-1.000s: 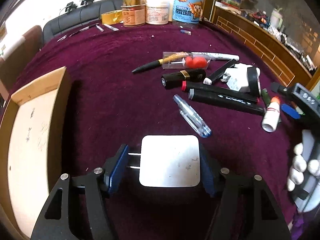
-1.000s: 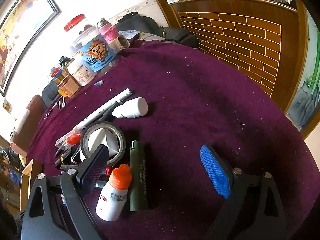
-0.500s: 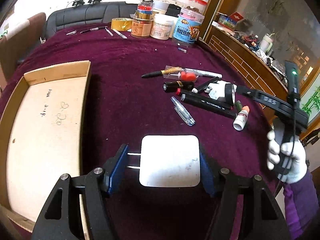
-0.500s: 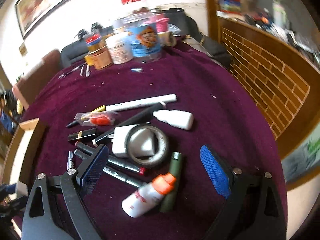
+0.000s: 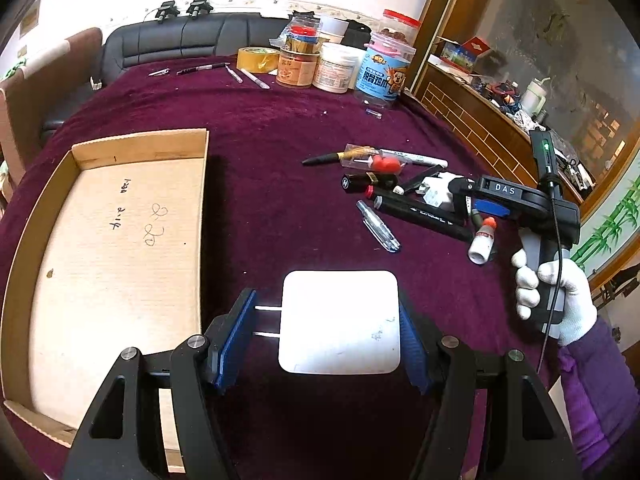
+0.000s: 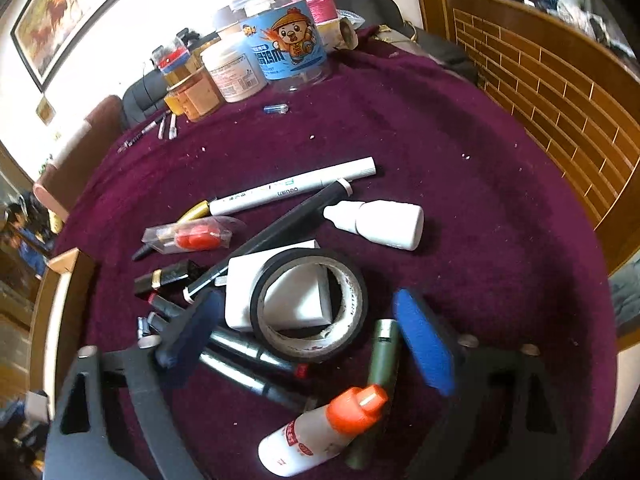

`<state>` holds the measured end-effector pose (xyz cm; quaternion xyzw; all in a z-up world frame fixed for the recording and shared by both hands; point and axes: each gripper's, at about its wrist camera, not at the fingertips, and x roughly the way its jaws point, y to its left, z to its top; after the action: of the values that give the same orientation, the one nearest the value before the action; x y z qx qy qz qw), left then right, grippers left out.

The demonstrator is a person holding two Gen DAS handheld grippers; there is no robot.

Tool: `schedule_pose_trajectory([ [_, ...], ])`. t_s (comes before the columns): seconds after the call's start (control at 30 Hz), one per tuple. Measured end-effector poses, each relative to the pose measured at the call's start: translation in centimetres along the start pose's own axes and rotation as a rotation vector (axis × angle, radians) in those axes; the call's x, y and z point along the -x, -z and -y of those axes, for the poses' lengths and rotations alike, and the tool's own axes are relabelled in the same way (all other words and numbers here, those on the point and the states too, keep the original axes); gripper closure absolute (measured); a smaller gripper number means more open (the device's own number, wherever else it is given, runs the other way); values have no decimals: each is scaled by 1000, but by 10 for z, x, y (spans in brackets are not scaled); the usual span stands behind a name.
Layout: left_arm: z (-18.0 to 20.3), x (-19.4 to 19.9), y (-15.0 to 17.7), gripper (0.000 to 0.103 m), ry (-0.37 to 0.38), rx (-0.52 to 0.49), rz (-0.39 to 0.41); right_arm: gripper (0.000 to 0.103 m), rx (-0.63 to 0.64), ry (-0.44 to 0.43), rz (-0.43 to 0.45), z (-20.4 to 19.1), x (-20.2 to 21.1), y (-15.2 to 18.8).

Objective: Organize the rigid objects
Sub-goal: 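Lift the charger with the left tool while the right tool grasps the black tape roll, then lower charger and tape roll into the cardboard box and open both tools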

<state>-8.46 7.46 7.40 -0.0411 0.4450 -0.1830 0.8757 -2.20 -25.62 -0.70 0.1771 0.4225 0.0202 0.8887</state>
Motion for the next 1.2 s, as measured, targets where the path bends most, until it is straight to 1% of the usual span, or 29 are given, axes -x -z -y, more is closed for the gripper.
schedule_pose_trajectory([
  [0.07, -3, 0, 0, 43, 0, 7, 2, 43, 7, -16, -10, 0, 2, 2],
  [0.13, -5, 2, -1, 43, 5, 17, 4, 43, 26, -5, -11, -5, 4, 4],
  [0.2, -7, 4, -1, 43, 9, 22, 7, 43, 37, 3, 7, -10, 12, 5],
  [0.3, -12, 11, -4, 43, 17, 31, 21, 43, 43, -28, 47, -24, 30, 3],
  [0.4, -22, 20, -12, 43, 21, 45, 40, 43, 101, -68, 75, -54, 45, 0],
  [0.43, -27, 23, -15, 44, 21, 50, 47, 43, 134, -94, 82, -71, 51, 0],
  [0.5, -44, 28, -24, 44, -2, 71, 59, 43, 178, -126, 87, -96, 55, 1],
  [0.57, -62, 31, -33, 44, -28, 97, 70, 43, 230, -177, 81, -129, 54, 5],
  [0.6, -70, 32, -37, 44, -41, 105, 77, 43, 249, -197, 75, -143, 52, 7],
  [0.67, -93, 32, -47, 44, -91, 127, 92, 43, 302, -241, 54, -180, 42, 11],
  [0.7, -102, 31, -50, 44, -101, 139, 95, 43, 323, -258, 41, -195, 36, 13],
  [0.8, -137, 24, -62, 44, -103, 205, 89, 43, 382, -290, 9, -235, 19, 21],
  [0.9, -166, 11, -69, 44, -103, 245, 56, 43, 452, -307, -34, -279, -5, 30],
  [1.0, -187, -5, -73, 44, -106, 268, 7, 43, 518, -289, -59, -307, -19, 40],
  [1.07, -199, -17, -75, 44, -111, 282, -24, 43, 567, -261, -73, -326, -33, 46],
  [1.13, -208, -29, -79, 44, -110, 297, -49, 43, 602, -237, -89, -336, -49, 49],
  [1.2, -214, -36, -80, 44, -106, 317, -65, 43, 626, -215, -98, -340, -54, 52],
])
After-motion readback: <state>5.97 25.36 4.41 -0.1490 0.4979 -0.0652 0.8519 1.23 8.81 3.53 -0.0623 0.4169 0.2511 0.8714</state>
